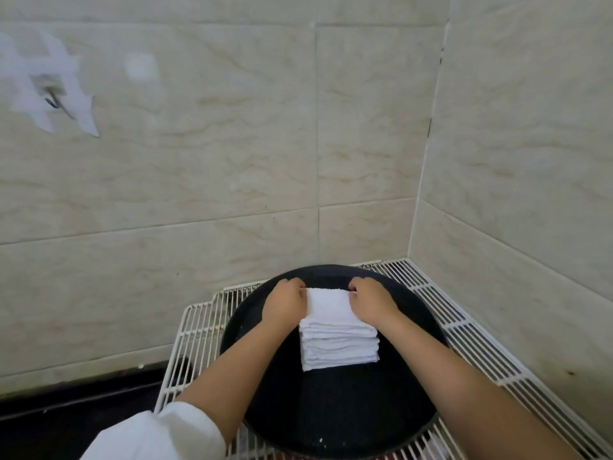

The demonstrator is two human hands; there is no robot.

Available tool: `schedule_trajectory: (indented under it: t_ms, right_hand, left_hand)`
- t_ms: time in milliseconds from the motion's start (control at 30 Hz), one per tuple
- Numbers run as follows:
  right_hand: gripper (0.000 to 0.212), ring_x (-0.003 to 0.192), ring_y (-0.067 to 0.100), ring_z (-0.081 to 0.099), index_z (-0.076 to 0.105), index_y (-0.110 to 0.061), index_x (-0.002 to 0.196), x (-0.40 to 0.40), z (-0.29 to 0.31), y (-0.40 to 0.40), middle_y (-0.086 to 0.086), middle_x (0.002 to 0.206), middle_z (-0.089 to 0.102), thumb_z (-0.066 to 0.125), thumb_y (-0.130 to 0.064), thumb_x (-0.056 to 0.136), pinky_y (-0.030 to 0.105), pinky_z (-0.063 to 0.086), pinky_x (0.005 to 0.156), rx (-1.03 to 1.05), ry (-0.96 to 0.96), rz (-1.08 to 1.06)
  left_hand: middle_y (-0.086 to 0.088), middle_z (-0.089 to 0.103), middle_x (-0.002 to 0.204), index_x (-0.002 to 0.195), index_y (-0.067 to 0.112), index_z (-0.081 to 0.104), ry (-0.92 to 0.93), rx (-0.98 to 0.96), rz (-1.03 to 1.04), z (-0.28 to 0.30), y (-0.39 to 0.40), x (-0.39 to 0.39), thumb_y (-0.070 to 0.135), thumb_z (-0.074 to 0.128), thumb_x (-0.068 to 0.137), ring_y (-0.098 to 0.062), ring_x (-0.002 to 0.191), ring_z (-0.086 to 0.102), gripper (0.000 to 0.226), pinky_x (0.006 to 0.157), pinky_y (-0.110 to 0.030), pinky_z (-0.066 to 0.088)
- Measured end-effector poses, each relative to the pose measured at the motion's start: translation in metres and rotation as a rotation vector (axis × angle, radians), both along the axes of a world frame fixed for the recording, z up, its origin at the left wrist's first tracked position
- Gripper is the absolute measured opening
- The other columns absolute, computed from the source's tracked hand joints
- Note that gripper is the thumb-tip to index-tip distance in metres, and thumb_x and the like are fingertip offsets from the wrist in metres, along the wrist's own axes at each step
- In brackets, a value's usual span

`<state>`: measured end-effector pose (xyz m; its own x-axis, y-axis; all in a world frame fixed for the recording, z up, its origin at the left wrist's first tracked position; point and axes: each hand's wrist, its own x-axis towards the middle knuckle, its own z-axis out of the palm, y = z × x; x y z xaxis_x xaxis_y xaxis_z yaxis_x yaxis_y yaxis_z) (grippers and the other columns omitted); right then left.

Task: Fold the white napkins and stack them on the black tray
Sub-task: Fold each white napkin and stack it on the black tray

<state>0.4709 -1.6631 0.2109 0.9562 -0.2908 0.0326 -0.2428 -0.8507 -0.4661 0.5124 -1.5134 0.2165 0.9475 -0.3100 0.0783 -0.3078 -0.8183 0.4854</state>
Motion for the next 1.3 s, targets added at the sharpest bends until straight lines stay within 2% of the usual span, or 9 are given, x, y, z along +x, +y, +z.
schedule_trajectory:
  t_ms: [100, 233, 367, 467, 600, 700, 833, 1000, 1300]
  right_hand:
    - [0.033, 0.114, 0.030, 0.052, 0.048, -0.003, 0.125, -0.007, 0.011, 0.001, 0.016, 0.127, 0.053, 0.039, -0.016, 0.096, 0.033, 0.044, 0.090, -0.043, -0.032, 0.003]
    - [0.032, 0.112, 0.031, 0.051, 0.053, -0.004, 0.119, -0.023, 0.039, 0.002, 0.017, 0.122, 0.054, 0.042, -0.020, 0.094, 0.034, 0.042, 0.089, -0.206, -0.128, 0.039]
    - [0.031, 0.115, 0.030, 0.047, 0.054, -0.006, 0.118, -0.038, 0.066, 0.036, 0.013, 0.122, 0.054, 0.040, -0.017, 0.093, 0.035, 0.037, 0.093, -0.387, -0.250, 0.220]
    - [0.032, 0.118, 0.030, 0.045, 0.054, -0.008, 0.119, -0.040, 0.077, 0.090, 0.011, 0.124, 0.052, 0.040, -0.017, 0.092, 0.036, 0.037, 0.094, -0.495, -0.301, 0.407]
    - [0.034, 0.123, 0.029, 0.043, 0.051, -0.011, 0.124, -0.050, 0.080, 0.195, 0.012, 0.129, 0.051, 0.043, -0.020, 0.092, 0.038, 0.037, 0.097, -0.455, -0.319, 0.636]
    - [0.035, 0.123, 0.029, 0.045, 0.050, -0.011, 0.125, -0.070, 0.074, 0.289, 0.012, 0.130, 0.051, 0.042, -0.022, 0.092, 0.038, 0.038, 0.097, -0.465, -0.339, 0.815]
    - [0.036, 0.119, 0.030, 0.049, 0.050, -0.010, 0.123, -0.109, 0.066, 0.428, 0.013, 0.126, 0.054, 0.044, -0.023, 0.090, 0.037, 0.039, 0.096, -0.492, -0.413, 0.985]
    - [0.039, 0.123, 0.030, 0.044, 0.046, -0.010, 0.127, -0.180, 0.048, 0.624, 0.012, 0.131, 0.050, 0.044, -0.027, 0.092, 0.038, 0.037, 0.099, -0.414, -0.391, 1.144]
    - [0.046, 0.126, 0.030, 0.041, 0.036, -0.015, 0.137, -0.251, 0.023, 0.875, 0.009, 0.139, 0.041, 0.043, -0.029, 0.093, 0.042, 0.035, 0.101, -0.393, -0.302, 1.376]
  left_hand:
    - [-0.015, 0.051, 0.133, 0.133, 0.008, 0.044, -0.015, 0.002, -0.008, 0.006, 0.003, -0.003, 0.015, 0.036, 0.097, -0.030, 0.122, 0.049, 0.038, 0.097, -0.034, 0.040]
    - [-0.016, 0.051, 0.130, 0.131, 0.007, 0.044, -0.120, -0.001, 0.002, 0.026, 0.018, -0.019, 0.022, 0.039, 0.098, -0.031, 0.120, 0.049, 0.037, 0.096, -0.037, 0.041]
    - [-0.015, 0.050, 0.131, 0.128, 0.006, 0.049, -0.295, 0.181, 0.084, 0.037, 0.066, -0.047, 0.020, 0.039, 0.097, -0.032, 0.119, 0.048, 0.036, 0.098, -0.038, 0.041]
    - [-0.015, 0.051, 0.127, 0.123, 0.005, 0.051, -0.318, 0.337, 0.223, 0.039, 0.127, -0.075, 0.018, 0.038, 0.096, -0.032, 0.119, 0.046, 0.033, 0.096, -0.039, 0.039]
    - [-0.013, 0.051, 0.128, 0.125, 0.007, 0.049, -0.203, 0.494, 0.443, 0.038, 0.232, -0.128, 0.019, 0.037, 0.096, -0.032, 0.118, 0.047, 0.033, 0.091, -0.039, 0.042]
    - [-0.014, 0.055, 0.121, 0.114, 0.005, 0.053, -0.156, 0.535, 0.629, 0.034, 0.325, -0.180, 0.019, 0.039, 0.095, -0.033, 0.113, 0.050, 0.028, 0.086, -0.039, 0.043]
    - [-0.014, 0.053, 0.123, 0.115, 0.005, 0.051, -0.100, 0.590, 0.846, 0.028, 0.457, -0.259, 0.023, 0.039, 0.095, -0.032, 0.117, 0.047, 0.029, 0.090, -0.039, 0.042]
    - [-0.013, 0.052, 0.125, 0.118, 0.007, 0.049, -0.040, 0.631, 1.051, 0.015, 0.624, -0.360, 0.026, 0.041, 0.095, -0.031, 0.120, 0.045, 0.031, 0.093, -0.040, 0.041]
    - [-0.012, 0.050, 0.126, 0.119, 0.007, 0.049, 0.076, 0.603, 1.270, -0.003, 0.844, -0.460, 0.026, 0.038, 0.095, -0.031, 0.119, 0.045, 0.033, 0.094, -0.039, 0.040]
